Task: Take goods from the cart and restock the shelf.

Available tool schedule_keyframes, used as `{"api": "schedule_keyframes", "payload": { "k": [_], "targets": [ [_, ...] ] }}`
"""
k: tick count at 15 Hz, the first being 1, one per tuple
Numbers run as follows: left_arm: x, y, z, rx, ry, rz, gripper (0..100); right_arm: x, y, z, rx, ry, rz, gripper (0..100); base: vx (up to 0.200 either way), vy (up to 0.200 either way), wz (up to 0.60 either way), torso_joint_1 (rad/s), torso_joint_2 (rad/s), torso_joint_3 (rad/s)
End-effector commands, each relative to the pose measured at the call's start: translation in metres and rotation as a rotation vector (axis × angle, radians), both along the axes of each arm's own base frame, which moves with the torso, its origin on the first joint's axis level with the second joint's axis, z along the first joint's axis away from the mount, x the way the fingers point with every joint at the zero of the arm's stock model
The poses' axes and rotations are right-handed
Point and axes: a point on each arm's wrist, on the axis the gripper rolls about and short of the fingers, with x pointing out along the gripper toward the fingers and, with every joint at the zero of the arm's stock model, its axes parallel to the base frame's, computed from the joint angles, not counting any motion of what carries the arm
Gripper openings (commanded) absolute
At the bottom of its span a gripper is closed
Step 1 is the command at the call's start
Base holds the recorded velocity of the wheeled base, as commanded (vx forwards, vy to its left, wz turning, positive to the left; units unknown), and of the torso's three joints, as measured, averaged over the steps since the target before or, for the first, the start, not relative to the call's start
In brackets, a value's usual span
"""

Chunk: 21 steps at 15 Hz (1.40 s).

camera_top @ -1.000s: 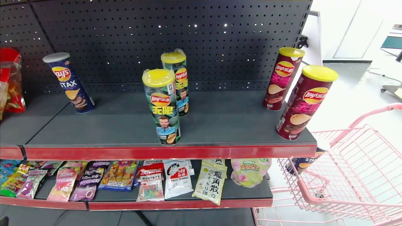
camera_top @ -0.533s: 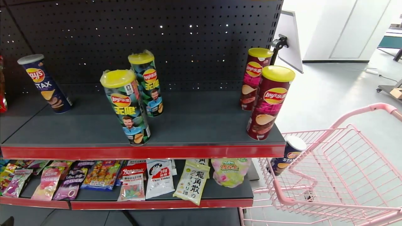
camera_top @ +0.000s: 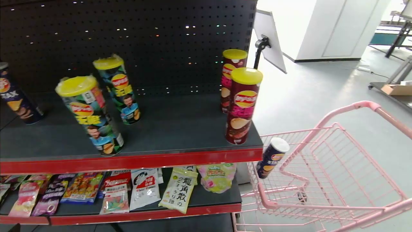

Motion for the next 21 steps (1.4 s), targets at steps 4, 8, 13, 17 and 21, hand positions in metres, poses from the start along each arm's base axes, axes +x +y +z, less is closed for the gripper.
{"api": "schedule_keyframes", "payload": {
  "k": [4, 8, 13, 17, 21],
  "targets": [
    [-0.001, 0.000, 0.000, 0.000, -0.007, 0.002, 100, 0.000, 0.000, 0.000, -0.001, -0.002, -0.003, 100, 0.000, 0.000, -0.45, 0.005, 0.00, -0.002],
    [-0.005, 0.001, -0.001, 0.018, -0.027, -0.003, 100, 0.000, 0.000, -0.001, -0.002, 0.001, -0.010, 100, 0.000, 0.000, 0.00, 0.000, 0.00, 0.000],
    [-0.006, 0.001, -0.002, 0.036, -0.036, -0.006, 100, 0.000, 0.000, -0.001, -0.002, 0.000, -0.010, 100, 0.000, 0.000, 0.00, -0.093, 0.24, 0.142],
    [-0.011, 0.002, -0.006, 0.046, -0.053, -0.009, 100, -0.001, 0.000, -0.004, -0.001, 0.008, -0.012, 100, 0.000, 0.000, 0.00, -0.139, 0.38, 0.236],
    [-0.016, 0.002, -0.011, 0.057, -0.075, -0.010, 100, -0.003, 0.000, -0.012, 0.001, 0.015, -0.010, 100, 0.000, 0.000, 0.00, -0.163, 0.46, 0.287]
  ]
}}
